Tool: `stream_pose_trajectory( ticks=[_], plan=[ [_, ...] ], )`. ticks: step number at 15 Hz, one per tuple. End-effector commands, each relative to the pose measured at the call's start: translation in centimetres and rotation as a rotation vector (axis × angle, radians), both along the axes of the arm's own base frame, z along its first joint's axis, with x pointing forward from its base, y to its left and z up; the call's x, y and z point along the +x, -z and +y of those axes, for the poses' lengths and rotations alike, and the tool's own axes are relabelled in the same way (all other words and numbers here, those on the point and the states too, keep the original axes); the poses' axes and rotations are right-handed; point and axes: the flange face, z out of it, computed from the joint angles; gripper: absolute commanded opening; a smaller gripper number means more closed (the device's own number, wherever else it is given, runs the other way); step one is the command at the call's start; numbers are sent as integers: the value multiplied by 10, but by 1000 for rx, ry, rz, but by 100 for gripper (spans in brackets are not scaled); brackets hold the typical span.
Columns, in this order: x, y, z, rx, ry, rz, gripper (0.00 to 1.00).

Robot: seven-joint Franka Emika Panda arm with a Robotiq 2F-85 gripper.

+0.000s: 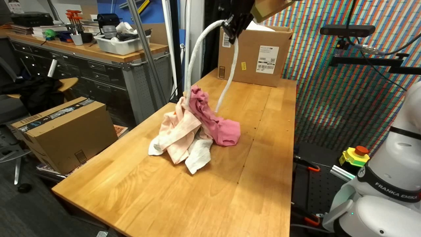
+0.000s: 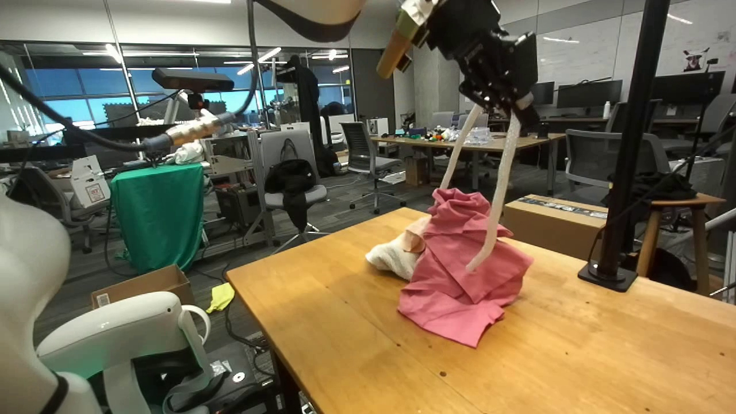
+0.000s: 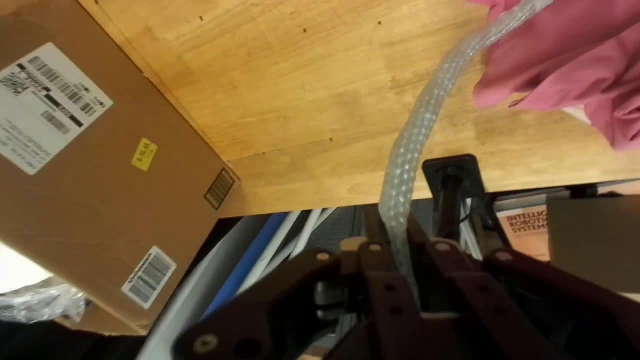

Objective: Separate the items on the table.

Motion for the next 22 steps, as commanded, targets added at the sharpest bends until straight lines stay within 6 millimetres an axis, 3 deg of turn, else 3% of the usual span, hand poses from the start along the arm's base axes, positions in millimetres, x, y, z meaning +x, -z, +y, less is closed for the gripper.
stream_pose_trajectory(
  ticks=[1,5,9,17,22],
  plan=[
    [-27,-40,-6,-41,96,-99,5],
    [-39,-60,-24,-37,182,-136,5],
    [-43,-64,-57,-4,270,-127,5],
    [-61,-84,-150,299,383,-132,5],
    [-74,-100,-203,373,489,-201,5]
  ],
)
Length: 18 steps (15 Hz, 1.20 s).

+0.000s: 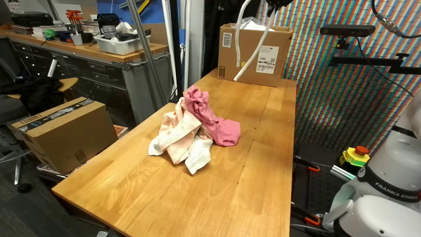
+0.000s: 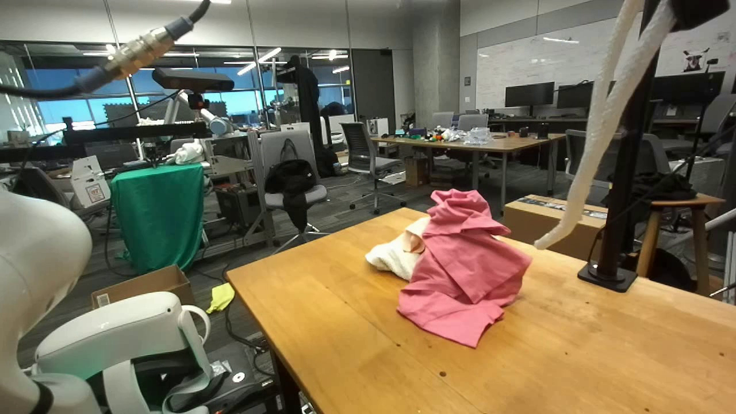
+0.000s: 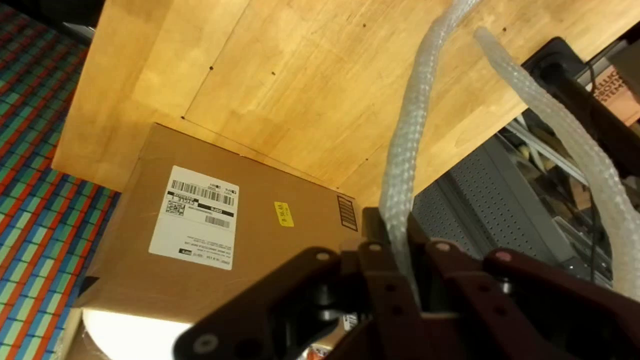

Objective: Separate the items on the table.

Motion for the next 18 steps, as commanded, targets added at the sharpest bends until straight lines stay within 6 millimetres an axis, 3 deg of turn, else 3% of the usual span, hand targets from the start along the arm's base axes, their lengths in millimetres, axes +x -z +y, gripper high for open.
stream_pose_trajectory(
  ticks=[1,9,18],
  plan=[
    [-3,-18,-32,28,70,-40,5],
    [-11,-5,-91,82,333,-102,5],
    [-2,15,-132,126,562,-201,5]
  ],
)
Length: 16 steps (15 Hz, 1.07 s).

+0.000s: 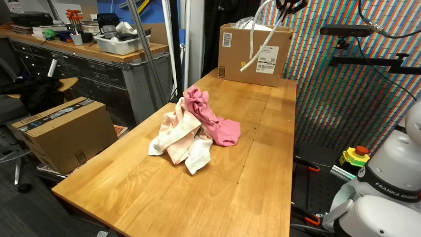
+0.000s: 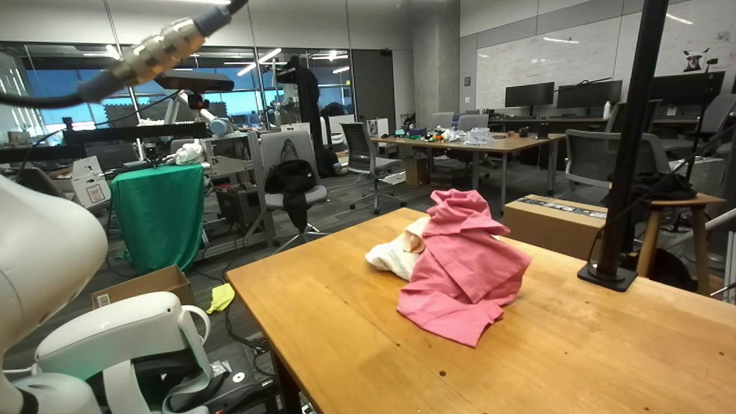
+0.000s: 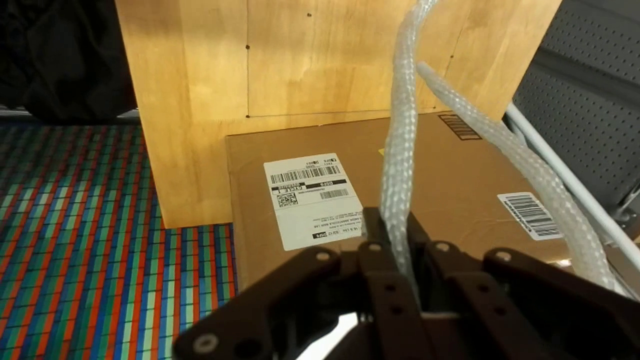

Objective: Separate the items on the table.

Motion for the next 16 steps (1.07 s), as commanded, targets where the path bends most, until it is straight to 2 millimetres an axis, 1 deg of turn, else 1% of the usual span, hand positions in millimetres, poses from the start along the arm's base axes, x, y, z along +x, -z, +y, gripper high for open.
stream_pose_trajectory(
  ticks=[1,3,4,5,6,7,8,10,12,13,14,15,16],
  plan=[
    [9,-4,-13,-12,79,-58,4],
    [11,-2,-16,-21,109,-72,4],
    [12,0,-16,-21,116,-67,5],
    [13,1,-15,-26,117,-61,36],
    [13,2,-13,-33,117,-56,36],
    [13,2,-10,-46,109,-40,41],
    [13,1,-6,-56,92,-21,50],
    [13,-2,9,-84,46,4,66],
    [18,-4,36,-117,-22,44,80],
    [22,-4,55,-121,-84,66,88],
    [27,-4,77,-110,-149,84,95],
    [32,-2,101,-104,-201,103,100],
    [38,3,130,-99,-253,125,100]
  ],
)
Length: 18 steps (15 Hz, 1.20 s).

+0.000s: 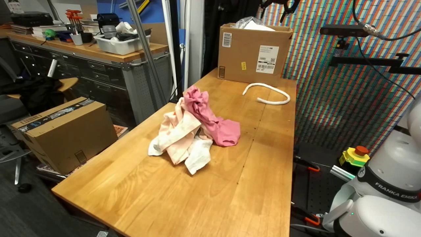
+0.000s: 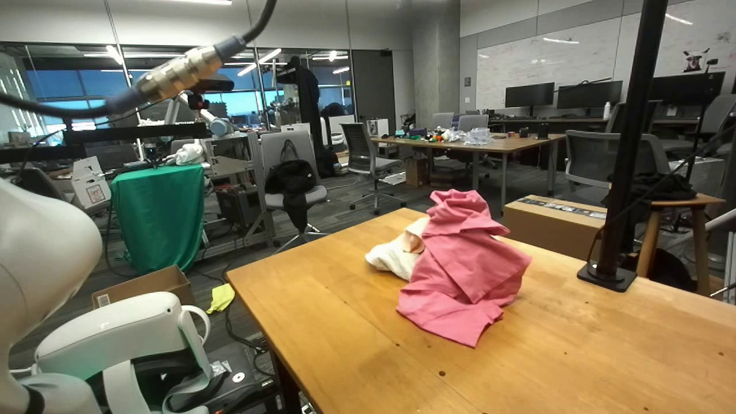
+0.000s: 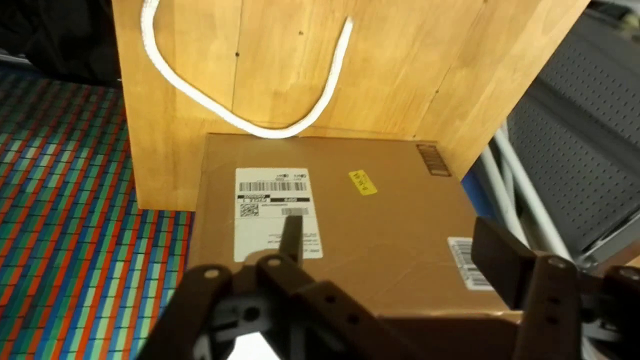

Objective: Separate the items on the table.

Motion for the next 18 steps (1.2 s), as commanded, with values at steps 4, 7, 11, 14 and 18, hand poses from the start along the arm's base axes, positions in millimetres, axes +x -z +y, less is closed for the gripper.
stream_pose_trajectory(
  ticks=[4,7,11,14,18],
  plan=[
    [20,29,179,53,-354,125,100],
    [28,56,251,92,-519,175,100],
    [29,93,317,166,-724,244,100],
    [30,124,347,236,-867,308,100],
    [37,163,359,319,-1056,414,100]
  ],
)
